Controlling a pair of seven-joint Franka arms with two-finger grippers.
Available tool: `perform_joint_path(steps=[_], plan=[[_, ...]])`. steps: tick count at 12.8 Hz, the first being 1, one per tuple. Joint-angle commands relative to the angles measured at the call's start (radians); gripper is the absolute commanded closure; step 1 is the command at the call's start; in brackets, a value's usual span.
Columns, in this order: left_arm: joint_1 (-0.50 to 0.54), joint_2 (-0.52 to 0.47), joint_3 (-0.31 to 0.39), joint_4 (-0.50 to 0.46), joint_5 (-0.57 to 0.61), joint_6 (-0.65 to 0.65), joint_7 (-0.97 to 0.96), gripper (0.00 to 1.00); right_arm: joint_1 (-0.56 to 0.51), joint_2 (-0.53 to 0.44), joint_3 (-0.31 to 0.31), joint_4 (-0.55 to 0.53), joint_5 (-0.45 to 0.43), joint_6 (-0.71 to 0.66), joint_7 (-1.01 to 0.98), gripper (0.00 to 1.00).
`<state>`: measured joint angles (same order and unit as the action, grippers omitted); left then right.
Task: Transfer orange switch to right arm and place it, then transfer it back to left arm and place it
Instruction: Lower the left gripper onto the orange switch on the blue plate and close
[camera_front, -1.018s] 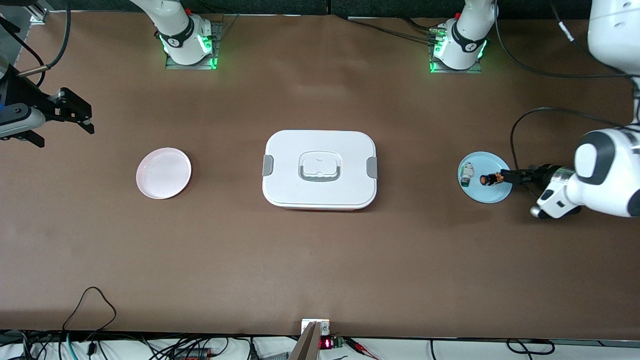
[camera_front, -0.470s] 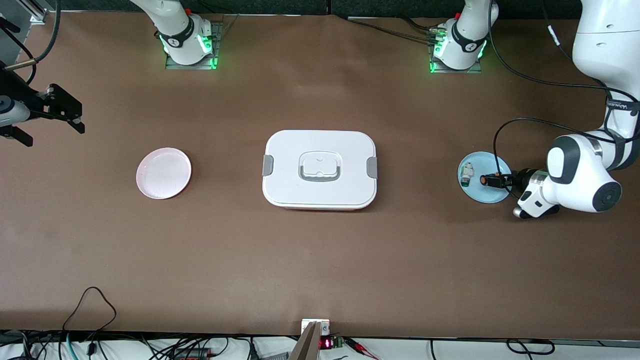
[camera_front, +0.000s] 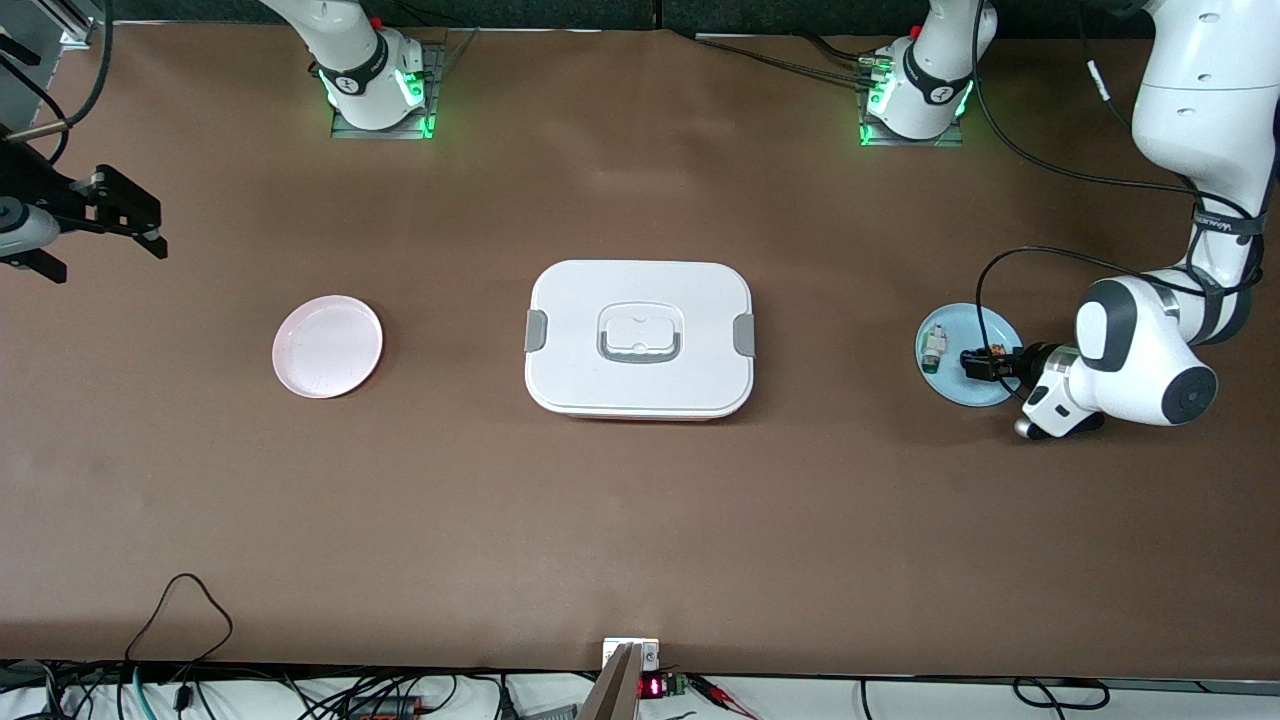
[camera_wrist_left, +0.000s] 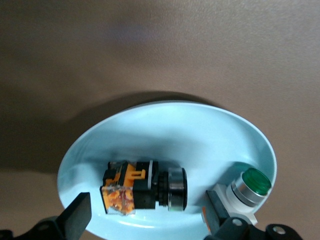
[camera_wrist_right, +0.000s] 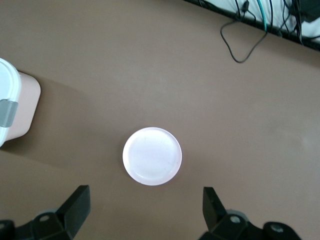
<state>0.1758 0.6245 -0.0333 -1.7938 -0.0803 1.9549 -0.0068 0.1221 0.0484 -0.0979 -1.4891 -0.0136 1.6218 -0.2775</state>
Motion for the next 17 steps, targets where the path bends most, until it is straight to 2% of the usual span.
perform_joint_path(steps=[1,3,4,5,6,8,9,11,15,17], plan=[[-0.001,0.0,-0.002,-0.015,-0.006,0.019,-0.005,0.0,-0.004,0.008,-0.005,-0.002,0.027,0.004,-0.008,0.0],[-0.001,0.004,-0.002,-0.015,-0.003,0.018,-0.005,0.0,-0.001,0.016,-0.002,0.001,0.03,0.018,-0.002,0.0],[-0.001,0.004,-0.002,-0.016,0.0,0.018,-0.005,0.02,0.001,0.016,0.0,0.001,0.032,0.016,0.0,0.0],[-0.002,0.004,-0.002,-0.016,0.001,0.016,-0.005,0.09,0.002,0.015,0.0,0.0,0.03,0.007,-0.002,0.0],[-0.006,0.004,-0.002,-0.019,0.002,0.016,-0.004,0.19,-0.001,0.016,-0.002,-0.005,0.03,0.004,-0.006,0.0],[-0.007,0.003,-0.002,-0.019,0.002,0.016,-0.004,0.46,-0.012,0.021,-0.006,-0.003,0.03,0.018,-0.008,0.0],[-0.007,0.003,-0.002,-0.019,0.002,0.015,0.002,0.63,-0.016,0.034,-0.006,0.0,0.029,0.02,-0.011,0.0],[-0.009,-0.003,-0.003,-0.015,0.004,0.007,0.004,0.83,-0.018,0.039,-0.008,0.001,0.018,0.01,-0.012,0.0],[-0.025,-0.084,-0.008,0.025,0.017,-0.092,0.011,0.91,-0.038,0.036,-0.014,-0.002,0.012,0.0,-0.017,0.0],[-0.039,-0.114,-0.034,0.085,0.071,-0.169,0.036,0.98,-0.068,0.034,-0.008,-0.003,0.012,-0.002,-0.052,0.0]])
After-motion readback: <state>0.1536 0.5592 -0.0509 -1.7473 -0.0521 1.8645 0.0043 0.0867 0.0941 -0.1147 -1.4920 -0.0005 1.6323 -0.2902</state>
